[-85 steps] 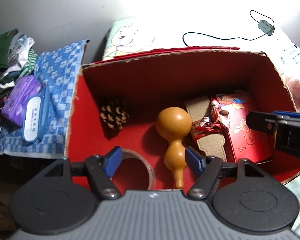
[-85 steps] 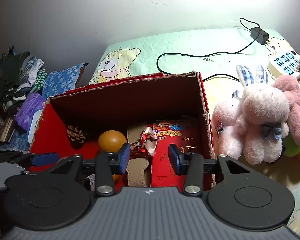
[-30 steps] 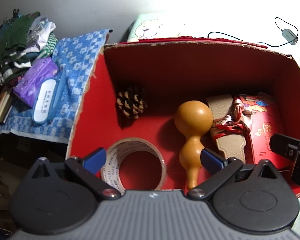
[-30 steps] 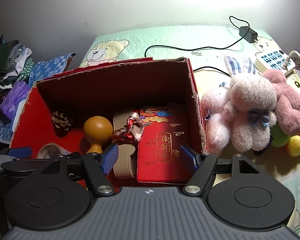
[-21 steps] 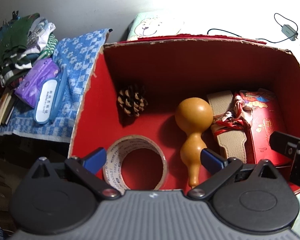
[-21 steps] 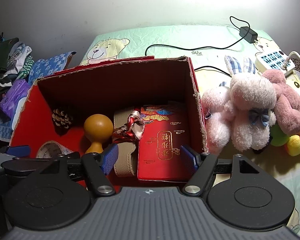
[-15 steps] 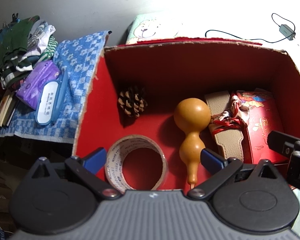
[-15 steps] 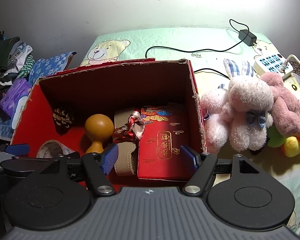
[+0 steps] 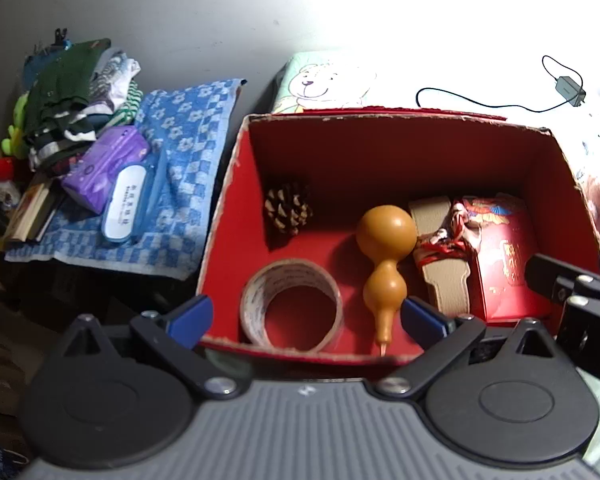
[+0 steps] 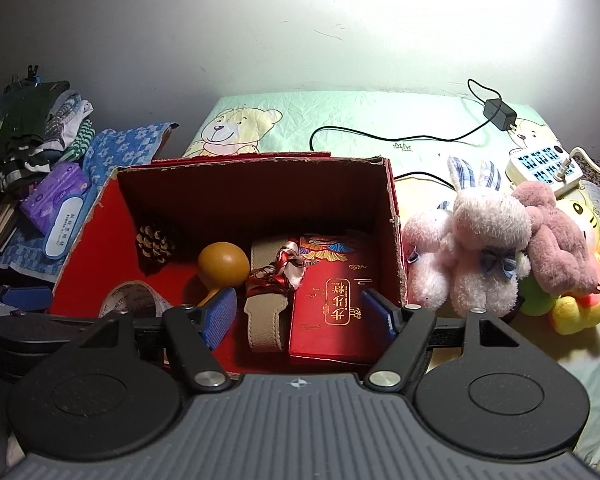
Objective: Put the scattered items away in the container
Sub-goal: 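Withdraw the open right gripper up out of the red box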
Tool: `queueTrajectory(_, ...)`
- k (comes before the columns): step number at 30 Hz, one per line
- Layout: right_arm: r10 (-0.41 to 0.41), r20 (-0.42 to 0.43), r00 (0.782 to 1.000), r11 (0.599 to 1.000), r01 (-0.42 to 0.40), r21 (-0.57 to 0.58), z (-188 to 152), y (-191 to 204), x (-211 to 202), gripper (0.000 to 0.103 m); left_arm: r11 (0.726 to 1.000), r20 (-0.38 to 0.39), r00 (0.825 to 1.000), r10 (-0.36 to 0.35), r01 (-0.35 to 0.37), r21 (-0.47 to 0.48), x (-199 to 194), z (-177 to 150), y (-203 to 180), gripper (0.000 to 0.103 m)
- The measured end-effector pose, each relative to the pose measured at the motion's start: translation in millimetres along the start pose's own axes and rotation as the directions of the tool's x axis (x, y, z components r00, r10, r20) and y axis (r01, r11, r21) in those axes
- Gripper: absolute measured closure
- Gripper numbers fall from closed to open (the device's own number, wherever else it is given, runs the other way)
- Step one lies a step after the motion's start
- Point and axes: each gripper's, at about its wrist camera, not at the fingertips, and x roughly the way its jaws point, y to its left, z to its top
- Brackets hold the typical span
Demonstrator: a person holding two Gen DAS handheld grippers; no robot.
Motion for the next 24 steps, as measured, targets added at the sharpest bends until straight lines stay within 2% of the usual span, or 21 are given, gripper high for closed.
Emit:
queueTrajectory(6, 0.029, 0.016, 0.999, 0.999, -0.028, -0.025, -8.1, -3.4, -15.5, 0.031, 1.0, -0.02, 1.0, 0.007, -0.007, -0.014, -11.8, -14.7, -2.8, 0.002)
queueTrajectory(14, 0.052, -0.014, 0.999, 0.998, -0.052, -0.027, -28.5, -17.6, -26.1, 0.031, 0.999, -0.048, 0.998, 0.032, -0.032, -0.015, -19.0, -38.9, -21.1, 0.002)
queueTrajectory(24, 0.086, -0.101, 0.991, 0.996, -0.088, -0.014, -52.6, -39.7, -19.6, 0.031, 0.999, -0.156, 0.986, 0.05, -0.05, 0.005, -2.0, -70.3, -44.1, 0.002)
